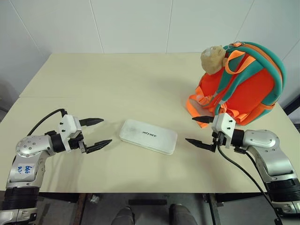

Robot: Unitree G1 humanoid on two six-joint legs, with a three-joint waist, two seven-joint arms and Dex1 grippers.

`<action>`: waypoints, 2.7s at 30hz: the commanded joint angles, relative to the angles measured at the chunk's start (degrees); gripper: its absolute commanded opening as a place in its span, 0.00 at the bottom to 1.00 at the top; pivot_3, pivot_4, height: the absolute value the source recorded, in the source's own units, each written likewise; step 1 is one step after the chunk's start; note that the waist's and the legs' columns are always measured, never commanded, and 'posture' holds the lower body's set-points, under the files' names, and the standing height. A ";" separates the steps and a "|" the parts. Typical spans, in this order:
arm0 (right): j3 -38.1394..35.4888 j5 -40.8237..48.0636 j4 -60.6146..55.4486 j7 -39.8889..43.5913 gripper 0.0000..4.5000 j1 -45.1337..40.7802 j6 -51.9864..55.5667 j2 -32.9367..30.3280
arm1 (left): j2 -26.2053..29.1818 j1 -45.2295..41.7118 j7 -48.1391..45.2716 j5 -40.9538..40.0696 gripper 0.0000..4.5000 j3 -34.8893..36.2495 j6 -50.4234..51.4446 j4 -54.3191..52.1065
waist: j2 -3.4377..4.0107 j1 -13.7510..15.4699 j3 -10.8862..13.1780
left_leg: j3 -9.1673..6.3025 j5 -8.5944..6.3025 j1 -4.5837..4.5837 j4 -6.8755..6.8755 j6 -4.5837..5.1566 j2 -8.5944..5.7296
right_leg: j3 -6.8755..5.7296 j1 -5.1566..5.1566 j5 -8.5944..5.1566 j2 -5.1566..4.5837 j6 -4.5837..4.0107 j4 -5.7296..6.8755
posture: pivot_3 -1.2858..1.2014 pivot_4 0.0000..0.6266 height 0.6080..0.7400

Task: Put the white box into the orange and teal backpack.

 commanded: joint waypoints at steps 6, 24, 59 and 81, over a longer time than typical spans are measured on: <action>-1.12 1.26 -1.10 -0.22 0.99 -0.36 -0.07 0.61 | -0.08 -1.25 -0.48 -1.14 1.00 -0.85 1.46 -1.41 | 0.00 0.04 0.00 | 0.00 0.00 0.00 0.00 0.00 0.00 | 0.00 0.00 0.00 0.00 0.00 0.00 | 0.52 0.24 1.00; 3.27 -2.92 -6.58 -5.55 0.00 9.23 2.18 4.38 | -1.34 -13.78 0.69 8.90 0.23 -6.23 -8.44 20.81 | 0.00 0.09 0.00 | 0.01 0.00 0.01 0.07 0.00 -0.01 | 0.03 0.02 0.05 0.03 0.05 0.02 | 0.52 0.24 1.00; 6.66 -6.75 9.69 -3.75 0.00 -1.55 -6.30 9.77 | -7.81 -2.03 6.24 10.48 0.17 -10.46 -0.51 4.45 | 0.00 0.06 0.00 | 0.03 0.05 0.08 0.08 -0.03 -0.01 | 0.16 0.00 0.08 0.07 0.06 0.21 | 0.52 0.24 1.00; 2.19 -2.33 10.84 1.65 0.55 -2.90 -1.90 2.30 | 3.12 3.87 6.85 1.68 0.47 -1.52 25.28 -3.09 | 0.03 -0.14 0.02 | 0.05 0.04 0.08 0.04 -0.03 0.00 | 0.18 -0.01 0.08 0.08 0.04 0.14 | 0.52 0.24 1.00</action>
